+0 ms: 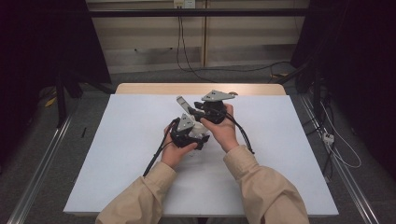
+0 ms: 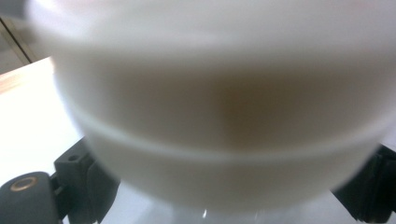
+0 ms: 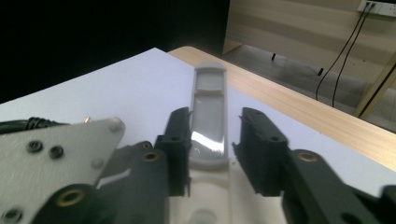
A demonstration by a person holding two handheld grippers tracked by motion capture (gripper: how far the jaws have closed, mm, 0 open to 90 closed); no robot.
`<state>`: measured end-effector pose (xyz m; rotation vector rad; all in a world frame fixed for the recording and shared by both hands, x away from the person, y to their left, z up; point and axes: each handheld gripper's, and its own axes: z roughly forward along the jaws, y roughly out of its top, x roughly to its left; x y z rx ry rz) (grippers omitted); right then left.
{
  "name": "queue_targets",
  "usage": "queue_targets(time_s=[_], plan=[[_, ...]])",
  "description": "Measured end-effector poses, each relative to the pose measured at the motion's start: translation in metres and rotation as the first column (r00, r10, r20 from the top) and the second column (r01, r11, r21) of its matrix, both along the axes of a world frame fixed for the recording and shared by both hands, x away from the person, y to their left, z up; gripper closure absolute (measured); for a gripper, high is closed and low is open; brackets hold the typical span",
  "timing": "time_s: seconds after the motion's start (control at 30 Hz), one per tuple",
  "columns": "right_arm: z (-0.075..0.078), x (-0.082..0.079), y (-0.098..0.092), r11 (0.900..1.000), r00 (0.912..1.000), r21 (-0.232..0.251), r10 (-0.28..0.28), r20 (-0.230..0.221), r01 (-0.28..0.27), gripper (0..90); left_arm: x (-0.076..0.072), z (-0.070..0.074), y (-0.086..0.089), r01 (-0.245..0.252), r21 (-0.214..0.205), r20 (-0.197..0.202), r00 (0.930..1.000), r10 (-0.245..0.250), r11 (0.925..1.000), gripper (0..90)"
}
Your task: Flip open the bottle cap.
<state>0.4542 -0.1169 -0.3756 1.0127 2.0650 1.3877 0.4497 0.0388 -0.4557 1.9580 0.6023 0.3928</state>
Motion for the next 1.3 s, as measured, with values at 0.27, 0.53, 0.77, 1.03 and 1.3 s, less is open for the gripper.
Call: queue_targets(time_s=[0.27, 0.53, 0.77, 1.03, 1.3], plan=[[0.004, -0.028, -0.029, 0.9994, 1.0000, 0.034, -0.007, 0.003, 0.007, 34.0, -0.014, 0.010, 0.019, -0.004, -0.005, -0.024, 0.9997, 0.004, 1.0000, 7.9], [-0.008, -0.060, -0.057, 0.9986, 0.9994, 0.041, -0.033, 0.007, 0.032, 21.2, -0.030, 0.018, 0.046, -0.003, -0.011, -0.034, 0.9994, 0.003, 0.9999, 7.0], [-0.026, -0.084, -0.073, 0.9984, 0.9989, 0.034, -0.046, 0.000, 0.046, 13.5, -0.042, 0.019, 0.067, 0.015, -0.010, -0.044, 0.9989, -0.015, 0.9998, 6.7], [-0.046, -0.103, -0.092, 0.9979, 0.9979, 0.026, -0.059, -0.026, 0.060, 10.3, -0.052, 0.021, 0.089, 0.007, -0.011, -0.039, 0.9992, -0.008, 0.9999, 6.6], [-0.057, -0.120, -0.108, 0.9972, 0.9974, 0.029, -0.068, -0.025, 0.068, 8.8, -0.062, 0.020, 0.107, 0.005, -0.003, -0.042, 0.9991, -0.006, 1.0000, 6.7]])
